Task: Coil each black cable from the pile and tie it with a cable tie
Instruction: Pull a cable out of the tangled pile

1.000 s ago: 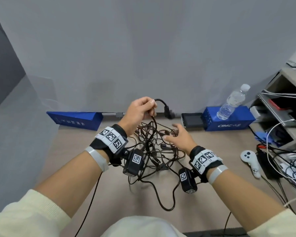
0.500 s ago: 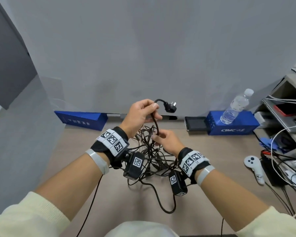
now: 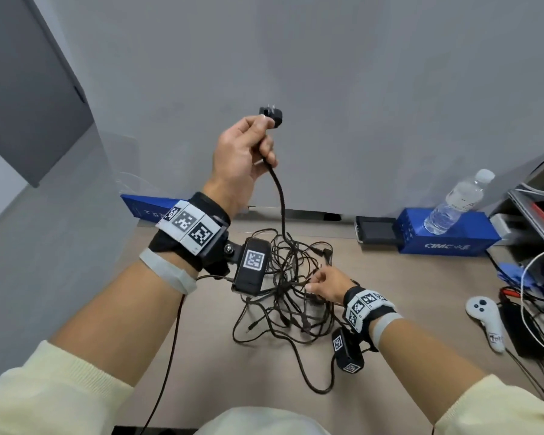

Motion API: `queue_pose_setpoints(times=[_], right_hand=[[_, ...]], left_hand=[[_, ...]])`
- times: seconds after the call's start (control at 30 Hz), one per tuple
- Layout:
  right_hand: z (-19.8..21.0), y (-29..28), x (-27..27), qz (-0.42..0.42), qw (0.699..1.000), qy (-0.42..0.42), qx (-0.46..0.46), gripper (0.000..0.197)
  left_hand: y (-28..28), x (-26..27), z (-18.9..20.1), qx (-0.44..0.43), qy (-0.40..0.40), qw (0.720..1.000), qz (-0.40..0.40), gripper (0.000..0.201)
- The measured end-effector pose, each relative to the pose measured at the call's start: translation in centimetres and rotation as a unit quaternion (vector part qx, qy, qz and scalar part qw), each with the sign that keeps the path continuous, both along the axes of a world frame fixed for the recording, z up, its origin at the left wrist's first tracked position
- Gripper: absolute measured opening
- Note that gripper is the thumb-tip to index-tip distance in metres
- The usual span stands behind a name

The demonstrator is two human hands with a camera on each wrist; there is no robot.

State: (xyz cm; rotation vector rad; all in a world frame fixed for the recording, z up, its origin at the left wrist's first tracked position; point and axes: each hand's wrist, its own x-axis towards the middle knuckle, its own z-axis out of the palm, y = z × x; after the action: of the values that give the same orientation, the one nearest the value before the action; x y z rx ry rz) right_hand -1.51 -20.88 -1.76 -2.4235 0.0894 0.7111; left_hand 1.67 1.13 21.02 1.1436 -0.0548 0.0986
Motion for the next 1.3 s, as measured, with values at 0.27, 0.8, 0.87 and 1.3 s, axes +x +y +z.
queue_pose_setpoints(times=[0.27, 0.8, 0.87, 1.3], right_hand=[[2.1, 2.1, 1.3, -0.008, 0.996, -0.049, 0.076, 0.039], [9.7, 4.7, 2.6, -0.065, 0.931, -0.328, 0.150, 0.063], [9.8, 4.5, 3.2, 0.014, 0.955, -0.238, 0.176, 0.040], [11.4, 7.7, 0.9, -0.069, 0.910, -0.127, 0.388, 0.062]], left_hand=[[-0.1, 0.0, -3.1, 0.114, 0.057, 0.989, -0.071, 0.028], [2.8, -1.3, -5.8, 0.423, 0.021, 0.899, -0.110, 0.046], [2.7, -1.4, -5.6, 0.352, 0.010, 0.929, -0.113, 0.047], [0.9, -1.4, -5.3, 0.092, 0.015, 0.985, -0.143, 0.006]])
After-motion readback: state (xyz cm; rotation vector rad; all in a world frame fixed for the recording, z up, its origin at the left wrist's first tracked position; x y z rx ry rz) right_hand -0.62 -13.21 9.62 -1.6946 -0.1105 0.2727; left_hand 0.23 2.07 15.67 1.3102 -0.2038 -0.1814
